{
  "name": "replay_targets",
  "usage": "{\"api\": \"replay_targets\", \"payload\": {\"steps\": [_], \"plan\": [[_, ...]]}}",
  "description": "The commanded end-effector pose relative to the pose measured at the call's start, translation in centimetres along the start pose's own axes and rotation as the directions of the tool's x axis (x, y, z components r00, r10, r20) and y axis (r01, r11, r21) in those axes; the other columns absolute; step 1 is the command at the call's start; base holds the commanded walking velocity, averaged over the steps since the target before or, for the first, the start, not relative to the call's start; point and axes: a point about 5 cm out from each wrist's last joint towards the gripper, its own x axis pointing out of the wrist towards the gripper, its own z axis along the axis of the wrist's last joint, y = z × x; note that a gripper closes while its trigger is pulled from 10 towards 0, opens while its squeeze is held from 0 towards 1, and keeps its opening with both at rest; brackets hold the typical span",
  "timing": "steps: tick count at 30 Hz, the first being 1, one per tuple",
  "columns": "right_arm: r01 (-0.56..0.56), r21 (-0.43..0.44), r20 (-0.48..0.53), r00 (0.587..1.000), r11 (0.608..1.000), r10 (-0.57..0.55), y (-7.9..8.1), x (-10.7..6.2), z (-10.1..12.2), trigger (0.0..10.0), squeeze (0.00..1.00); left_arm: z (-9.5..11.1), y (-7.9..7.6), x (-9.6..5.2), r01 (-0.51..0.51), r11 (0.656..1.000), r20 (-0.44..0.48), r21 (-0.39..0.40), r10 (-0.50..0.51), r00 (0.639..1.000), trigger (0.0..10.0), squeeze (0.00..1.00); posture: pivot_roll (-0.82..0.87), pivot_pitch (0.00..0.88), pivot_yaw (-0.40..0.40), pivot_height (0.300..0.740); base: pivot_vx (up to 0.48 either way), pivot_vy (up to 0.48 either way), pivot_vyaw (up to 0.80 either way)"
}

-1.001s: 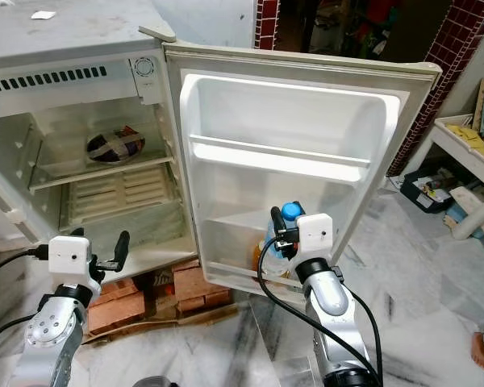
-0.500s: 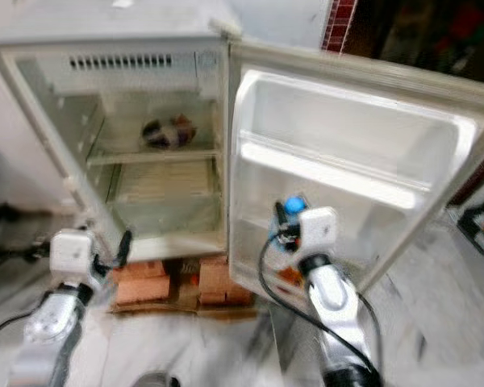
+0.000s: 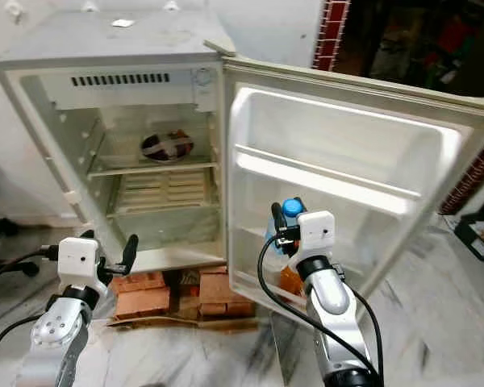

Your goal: Restocking fridge

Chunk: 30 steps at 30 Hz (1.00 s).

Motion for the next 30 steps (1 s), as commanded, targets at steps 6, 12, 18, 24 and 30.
{"api": "replay_targets", "payload": {"steps": [6,12,18,24,30], "plan": [[0.007,-0.01,0.046,0.999,1.0,-0.006,-0.4,0.3,1.0,10.0,0.0,0.1,-0.2,0.3,0.015,1.0,0.002,-0.018,-0.015,1.0,10.0,0.0,0.02,0.0,-0.034,0.74,0.203,0.0,0.0],[0.006,-0.008,0.037,0.999,1.0,-0.006,-0.4,0.2,0.8,10.0,0.0,-0.1,-0.3,0.1,0.021,1.0,-0.003,-0.021,-0.021,1.0,10.0,0.0,0.02,0.0,-0.033,0.74,0.0,0.0,0.0],[0.002,0.005,0.028,1.0,1.0,-0.002,-0.3,-0.2,0.5,10.0,0.0,-0.6,-0.5,-0.2,0.027,0.999,-0.025,-0.023,-0.028,0.999,10.0,0.0,0.02,0.0,-0.03,0.74,0.0,0.0,0.0],[-0.006,0.017,0.02,1.0,1.0,0.005,-0.2,-0.3,0.3,10.0,0.0,-1.0,-0.5,-0.6,0.027,0.999,-0.042,-0.017,-0.028,0.999,10.0,0.0,0.03,0.0,-0.032,0.726,0.0,0.0,0.0],[-0.018,0.026,0.019,1.0,0.999,0.017,-0.1,-0.2,0.3,10.0,0.0,-1.0,-0.5,-0.5,0.026,1.0,-0.043,-0.017,-0.026,0.999,10.0,0.0,0.02,0.0,-0.032,0.686,0.0,0.0,0.0]]}}
